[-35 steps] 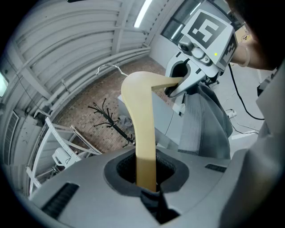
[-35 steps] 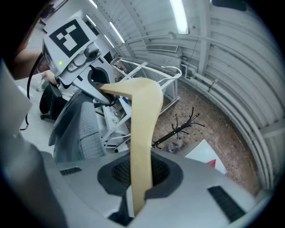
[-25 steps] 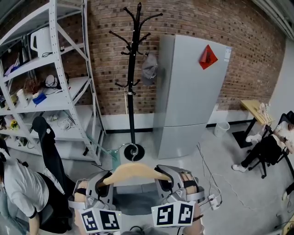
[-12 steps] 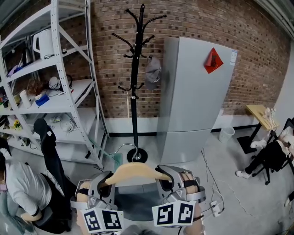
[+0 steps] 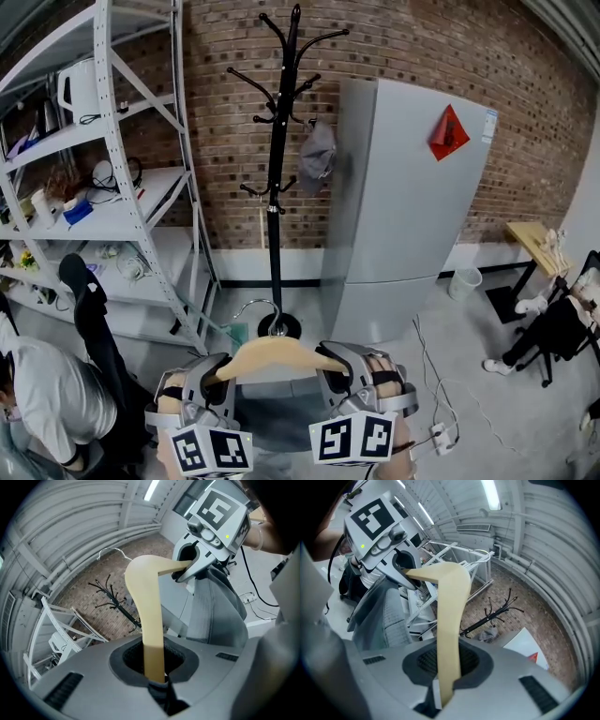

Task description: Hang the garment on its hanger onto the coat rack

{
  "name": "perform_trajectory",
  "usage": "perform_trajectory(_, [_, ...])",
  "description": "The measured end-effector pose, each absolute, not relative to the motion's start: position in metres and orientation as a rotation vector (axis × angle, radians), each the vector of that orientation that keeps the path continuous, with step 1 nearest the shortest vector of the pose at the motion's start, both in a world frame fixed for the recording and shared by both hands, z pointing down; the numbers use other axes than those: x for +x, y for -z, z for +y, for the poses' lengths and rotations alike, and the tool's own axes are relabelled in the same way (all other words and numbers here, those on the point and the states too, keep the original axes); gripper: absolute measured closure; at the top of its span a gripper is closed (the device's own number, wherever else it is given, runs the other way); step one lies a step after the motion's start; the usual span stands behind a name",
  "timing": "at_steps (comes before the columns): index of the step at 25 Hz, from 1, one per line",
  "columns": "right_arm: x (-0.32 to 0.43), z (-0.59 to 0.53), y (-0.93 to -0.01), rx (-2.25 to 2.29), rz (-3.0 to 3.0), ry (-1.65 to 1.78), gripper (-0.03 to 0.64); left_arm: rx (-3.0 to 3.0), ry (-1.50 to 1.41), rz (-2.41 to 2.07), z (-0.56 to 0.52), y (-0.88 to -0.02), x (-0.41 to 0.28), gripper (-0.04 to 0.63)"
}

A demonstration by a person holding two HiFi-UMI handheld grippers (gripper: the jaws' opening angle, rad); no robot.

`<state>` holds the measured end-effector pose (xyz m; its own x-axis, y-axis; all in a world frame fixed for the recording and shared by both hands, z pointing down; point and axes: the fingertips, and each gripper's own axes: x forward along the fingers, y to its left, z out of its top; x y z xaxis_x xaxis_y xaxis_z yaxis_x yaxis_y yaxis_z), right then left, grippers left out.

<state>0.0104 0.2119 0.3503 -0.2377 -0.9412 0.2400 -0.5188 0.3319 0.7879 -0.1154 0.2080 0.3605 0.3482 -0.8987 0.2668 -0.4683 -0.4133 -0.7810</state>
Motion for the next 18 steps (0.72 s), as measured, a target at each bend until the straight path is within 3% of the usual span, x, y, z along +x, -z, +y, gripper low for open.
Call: perform_trajectory(18, [-0.026, 0.069, -0.343, 1.323, -1.812, 0.753, 0.569, -2.021, 0.882, 1.152, 0.062, -0.352, -0.149, 0.558])
